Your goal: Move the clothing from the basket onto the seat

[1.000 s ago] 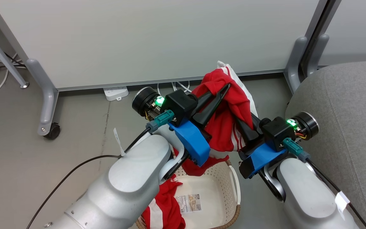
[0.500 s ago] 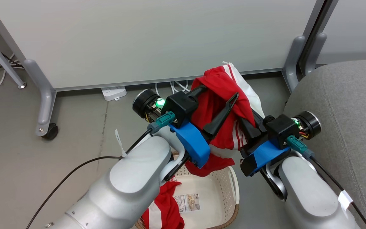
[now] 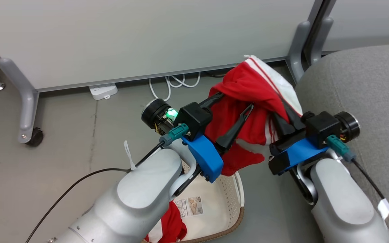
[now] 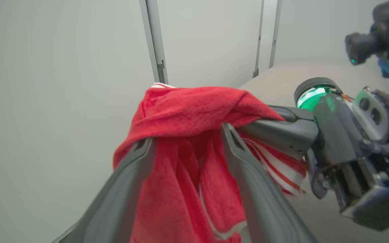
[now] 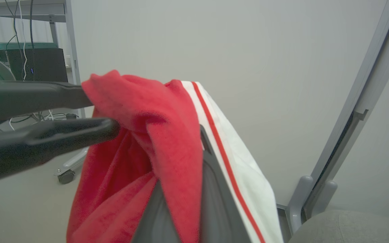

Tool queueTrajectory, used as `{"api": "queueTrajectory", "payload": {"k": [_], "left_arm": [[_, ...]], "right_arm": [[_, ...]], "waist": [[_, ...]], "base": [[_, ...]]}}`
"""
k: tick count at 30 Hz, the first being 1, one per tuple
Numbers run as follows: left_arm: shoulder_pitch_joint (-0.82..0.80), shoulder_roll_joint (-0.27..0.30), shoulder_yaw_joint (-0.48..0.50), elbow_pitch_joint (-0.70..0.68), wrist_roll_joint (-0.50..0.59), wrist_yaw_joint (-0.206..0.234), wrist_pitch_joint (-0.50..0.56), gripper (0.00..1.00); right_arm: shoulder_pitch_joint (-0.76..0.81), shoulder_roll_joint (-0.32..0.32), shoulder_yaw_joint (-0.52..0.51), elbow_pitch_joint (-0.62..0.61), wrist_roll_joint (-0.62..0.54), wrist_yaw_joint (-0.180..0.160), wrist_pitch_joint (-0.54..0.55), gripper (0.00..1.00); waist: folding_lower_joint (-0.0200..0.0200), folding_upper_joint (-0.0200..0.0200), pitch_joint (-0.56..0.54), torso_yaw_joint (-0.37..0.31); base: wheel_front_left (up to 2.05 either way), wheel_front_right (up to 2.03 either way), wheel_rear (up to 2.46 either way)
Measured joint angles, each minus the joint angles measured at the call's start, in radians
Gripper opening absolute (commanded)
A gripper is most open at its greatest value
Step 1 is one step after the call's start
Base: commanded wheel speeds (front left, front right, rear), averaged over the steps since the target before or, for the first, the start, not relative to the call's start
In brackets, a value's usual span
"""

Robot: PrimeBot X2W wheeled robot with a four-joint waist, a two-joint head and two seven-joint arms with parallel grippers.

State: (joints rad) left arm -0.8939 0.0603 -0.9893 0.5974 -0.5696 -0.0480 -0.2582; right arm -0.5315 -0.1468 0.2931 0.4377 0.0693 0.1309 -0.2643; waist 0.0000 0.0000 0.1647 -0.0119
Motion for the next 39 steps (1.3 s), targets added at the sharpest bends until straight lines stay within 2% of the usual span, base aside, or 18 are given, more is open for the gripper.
{"api": "queueTrajectory", "payload": {"k": [12, 26, 39], "left_arm": [[0.004, 0.011, -0.031, -0.019, 0.017, 0.002, 0.001, 1.0], [-0.009, 0.014, -0.091, -0.051, 0.052, 0.001, 0.008, 1.0], [-0.012, 0.013, -0.139, -0.054, 0.064, -0.005, 0.019, 1.0]], "right_arm": [[0.01, -0.007, -0.153, -0.067, -0.006, 0.0, 0.0, 0.0], [0.079, 0.011, -0.342, -0.172, -0.015, 0.0, 0.0, 0.0], [0.168, 0.04, -0.483, -0.218, -0.007, 0.0, 0.0, 0.0]], "waist": [[0.0, 0.0, 0.059, -0.093], [0.0, 0.0, 0.138, -0.234], [0.0, 0.0, 0.201, -0.323]], "base": [[0.0, 0.0, 0.0], [0.0, 0.0, 0.0], [0.0, 0.0, 0.0]]}}
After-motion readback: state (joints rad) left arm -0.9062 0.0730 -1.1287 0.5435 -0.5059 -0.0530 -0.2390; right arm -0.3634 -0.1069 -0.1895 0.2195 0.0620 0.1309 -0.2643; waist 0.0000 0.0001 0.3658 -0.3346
